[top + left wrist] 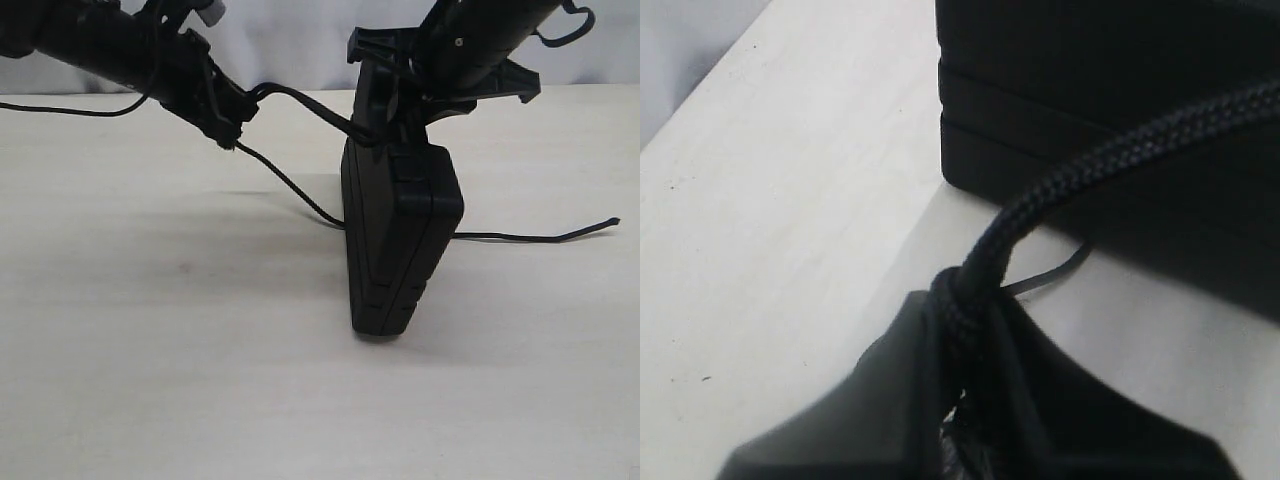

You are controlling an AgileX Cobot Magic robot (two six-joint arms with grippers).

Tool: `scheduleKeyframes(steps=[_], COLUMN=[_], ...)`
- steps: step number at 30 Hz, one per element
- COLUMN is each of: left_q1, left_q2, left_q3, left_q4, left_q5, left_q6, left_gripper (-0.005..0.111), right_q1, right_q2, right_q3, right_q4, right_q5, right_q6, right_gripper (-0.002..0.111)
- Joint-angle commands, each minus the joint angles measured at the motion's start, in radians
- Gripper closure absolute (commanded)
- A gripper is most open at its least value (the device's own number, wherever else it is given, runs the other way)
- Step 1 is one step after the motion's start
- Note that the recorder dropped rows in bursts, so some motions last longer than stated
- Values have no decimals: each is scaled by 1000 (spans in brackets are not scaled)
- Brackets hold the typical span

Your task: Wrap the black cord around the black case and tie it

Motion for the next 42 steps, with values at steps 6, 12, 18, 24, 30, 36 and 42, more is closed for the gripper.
scheduleKeyframes(steps=[6,12,18,24,30,36,42], left_q1=[-75,-146,-151,-149,-149,-149,-151], left_q2=[-12,-12,-12,-12,-12,-12,-12], left_q3=[-2,0,0,0,0,0,0], left_q4=[-16,-6,114,166,152,140,133], left_q5=[-122,-292,-294,-393,-503,-516,-424], left_q6=[14,12,-4,-78,-80,-80,-80], left_gripper=[107,107,107,107,107,107,107], right_q1=[-6,-6,-6,-6,-6,-6,-6], right_q2=[7,7,7,7,7,7,7], right_q3=[-1,-1,-1,-1,-1,-1,-1], right_q4=[19,19,19,19,19,19,19], right_q5=[-16,-16,-16,-16,-19,-19,-19], right_q6=[2,2,2,2,2,2,2], right_gripper=[104,104,104,104,104,104,104])
